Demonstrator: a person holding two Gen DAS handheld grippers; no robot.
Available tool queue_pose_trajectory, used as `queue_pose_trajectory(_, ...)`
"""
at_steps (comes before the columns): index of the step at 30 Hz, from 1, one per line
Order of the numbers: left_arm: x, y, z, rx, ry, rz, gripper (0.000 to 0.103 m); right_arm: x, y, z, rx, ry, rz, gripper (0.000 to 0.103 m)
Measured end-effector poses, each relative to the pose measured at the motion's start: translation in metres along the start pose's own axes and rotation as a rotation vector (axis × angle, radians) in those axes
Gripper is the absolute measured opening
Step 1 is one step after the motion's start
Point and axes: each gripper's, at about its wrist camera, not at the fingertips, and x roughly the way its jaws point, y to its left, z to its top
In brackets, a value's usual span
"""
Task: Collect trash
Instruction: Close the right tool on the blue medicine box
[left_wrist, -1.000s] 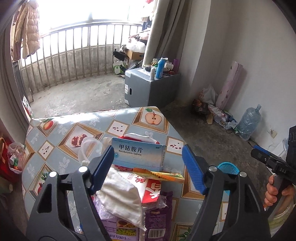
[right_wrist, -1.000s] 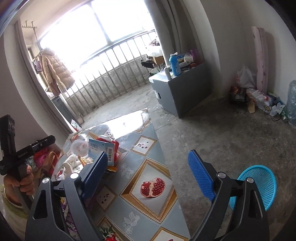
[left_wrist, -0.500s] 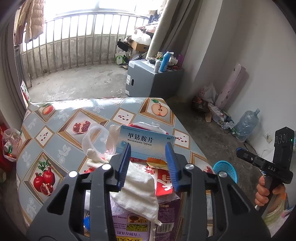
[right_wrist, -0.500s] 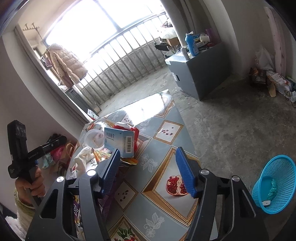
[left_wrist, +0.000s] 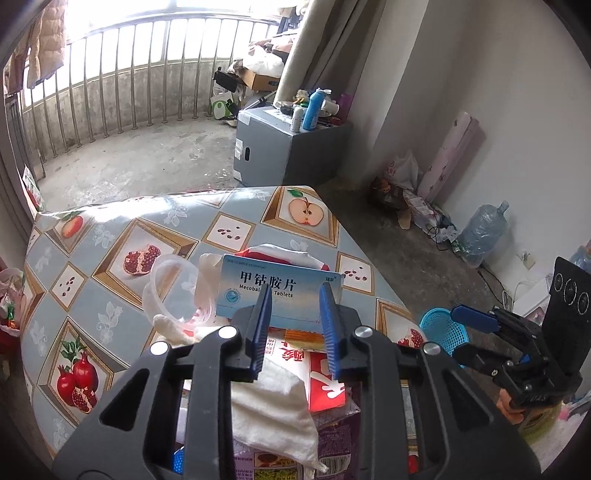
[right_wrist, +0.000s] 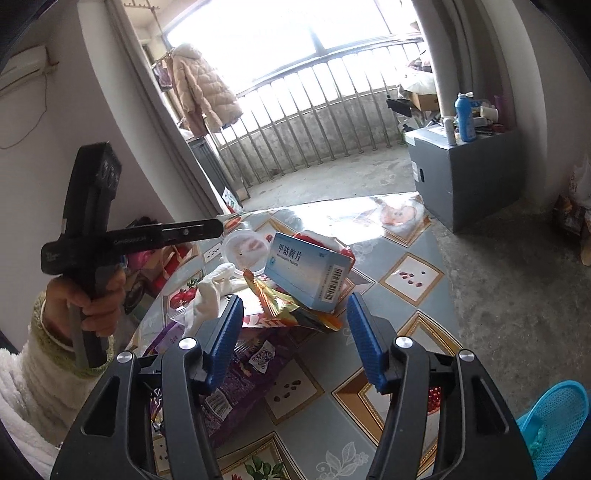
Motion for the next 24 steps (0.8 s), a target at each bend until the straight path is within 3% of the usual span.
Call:
queue_pose_trajectory(5,0.016,0.001,0.014,0.018,0.020,0.003,0.023,0.019,0.006,0.003,-0.062,0.026,0.033,0.058)
queue_pose_trajectory(8,0.024,0.002,0.020,0.028,0.031,0.014,0.023,0.028,0.000,0.006,-0.038,0.036,0.047,0.058)
queue_pose_trajectory(13,0.042,0.024,0.030,-0.032,0.064,0.051,0.024,0.045,-0.041,0.019,0.152,0.048,0.082,0.058)
queue_pose_trajectory(16,0.055,0.045,0.034,-0.109,0.101,0.042,0.030,0.063,-0.065,0.023,0.255,0.071,0.096,0.064)
queue_pose_trajectory(24,0.088,0.081,0.037,-0.257,0.175,0.005,0.031,0.132,-0.093,0.022,0.406,0.216,0.191,0.069)
